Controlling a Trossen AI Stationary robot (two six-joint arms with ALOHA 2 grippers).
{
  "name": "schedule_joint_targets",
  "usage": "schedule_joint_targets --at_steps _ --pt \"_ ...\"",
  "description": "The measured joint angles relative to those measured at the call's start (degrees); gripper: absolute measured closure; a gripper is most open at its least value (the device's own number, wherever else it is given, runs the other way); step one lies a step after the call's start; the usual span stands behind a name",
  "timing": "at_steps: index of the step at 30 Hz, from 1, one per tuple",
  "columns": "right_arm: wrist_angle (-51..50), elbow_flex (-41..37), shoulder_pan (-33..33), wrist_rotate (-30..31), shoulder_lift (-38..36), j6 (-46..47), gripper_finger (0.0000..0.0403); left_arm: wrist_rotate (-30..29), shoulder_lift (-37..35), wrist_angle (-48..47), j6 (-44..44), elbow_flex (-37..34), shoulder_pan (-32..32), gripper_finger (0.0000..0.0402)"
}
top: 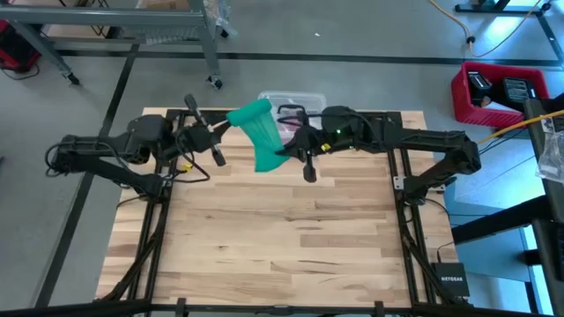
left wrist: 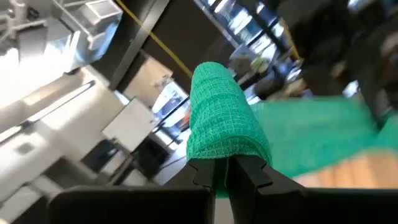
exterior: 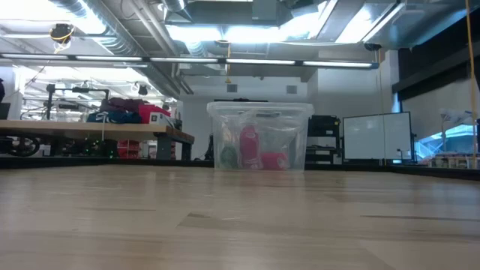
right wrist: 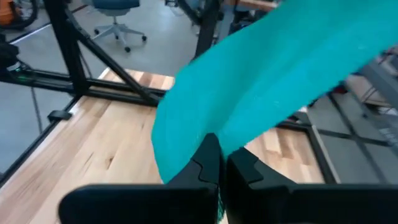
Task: Roll bandage
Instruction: Roll the green bandage
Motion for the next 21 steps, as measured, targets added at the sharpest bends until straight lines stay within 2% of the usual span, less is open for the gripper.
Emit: schedule_joint_targets --at_steps 4,13,21 --pt "1.55 0.02 2.24 3.36 -0.84 0.0 0.0399 -0.69 0.2 3.69 3.83 -2.42 1.65 0.0389" --pt "0.43 0.02 3.19 8.15 -1.15 0.44 0.0394 -0.66 2.26 4.66 4.16 -3.49 1.83 0.0389" --pt "1.02 0.02 1.57 11.69 3.76 0.35 0.0333 -0.66 2.32 4.51 3.85 -3.49 0.04 0.0389"
